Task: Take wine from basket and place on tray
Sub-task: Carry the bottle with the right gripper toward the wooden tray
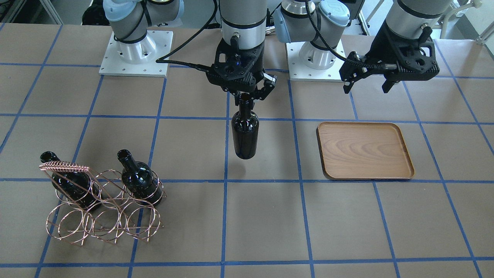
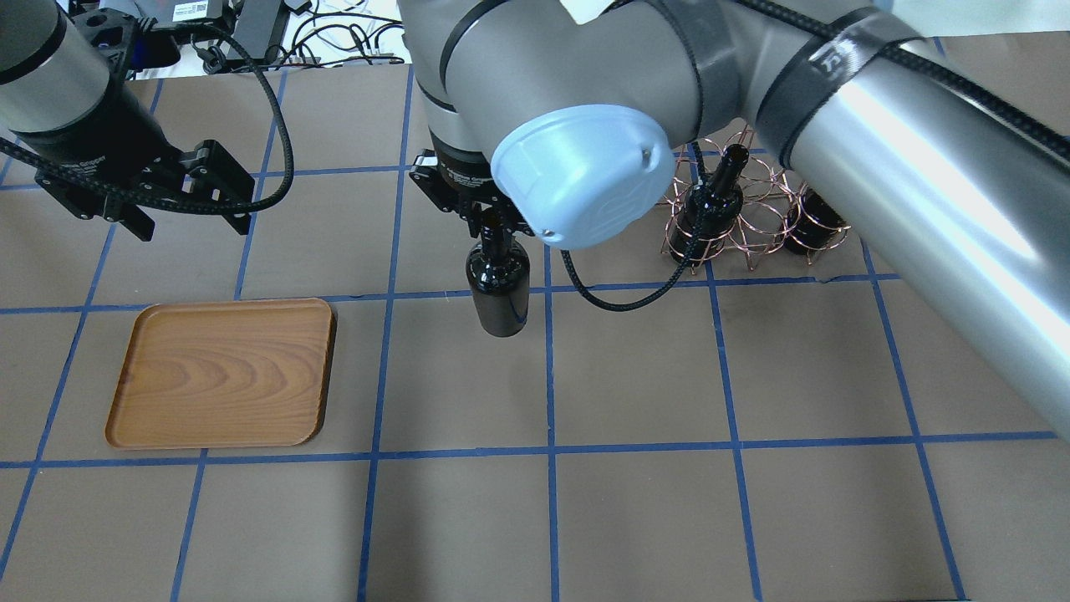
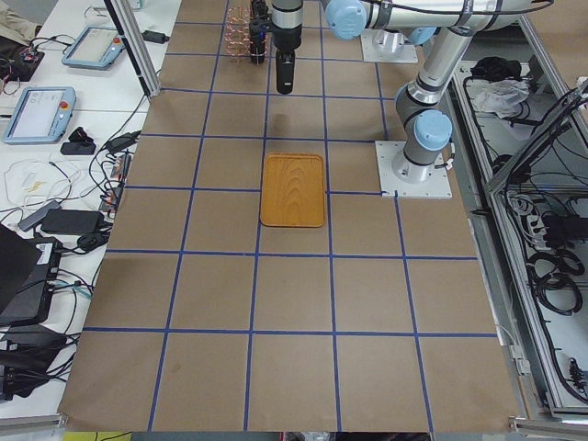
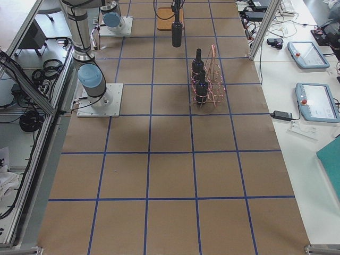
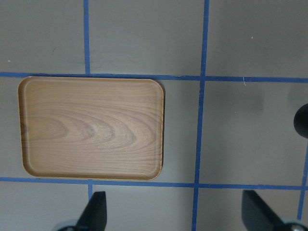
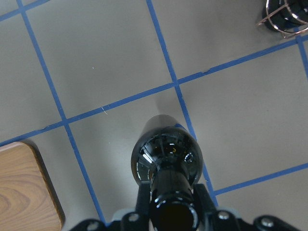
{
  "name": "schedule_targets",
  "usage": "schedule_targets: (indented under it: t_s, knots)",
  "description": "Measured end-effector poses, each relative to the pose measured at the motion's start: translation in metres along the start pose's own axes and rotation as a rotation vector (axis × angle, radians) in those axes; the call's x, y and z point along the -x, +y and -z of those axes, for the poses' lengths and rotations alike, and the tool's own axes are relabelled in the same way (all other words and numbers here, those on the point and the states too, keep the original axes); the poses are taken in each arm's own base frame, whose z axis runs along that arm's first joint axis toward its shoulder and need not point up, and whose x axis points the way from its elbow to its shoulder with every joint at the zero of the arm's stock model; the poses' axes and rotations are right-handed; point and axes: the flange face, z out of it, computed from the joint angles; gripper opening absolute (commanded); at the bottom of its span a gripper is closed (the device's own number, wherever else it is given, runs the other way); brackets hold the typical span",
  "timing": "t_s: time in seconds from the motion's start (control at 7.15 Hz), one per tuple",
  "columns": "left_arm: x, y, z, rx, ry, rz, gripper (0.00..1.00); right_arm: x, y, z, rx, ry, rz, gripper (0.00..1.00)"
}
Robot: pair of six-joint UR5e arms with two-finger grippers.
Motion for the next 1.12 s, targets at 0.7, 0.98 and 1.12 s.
schedule_targets:
  t_s: [0.7, 0.98, 1.12]
  knots:
    - [0.000, 0.000, -0.001, 0.003, 0.000, 0.000, 1.00, 0.042, 0.030, -0.032, 0.015, 0.007, -0.069, 0.24]
    - [0.000, 0.000, -0.001, 0.004, -0.001, 0.000, 1.00, 0.049, 0.042, -0.032, 0.019, 0.003, -0.100, 0.23]
    - [0.000, 0.000, -0.001, 0.002, 0.000, 0.000, 1.00, 0.052, 0.047, -0.032, 0.021, -0.002, -0.126, 0.23]
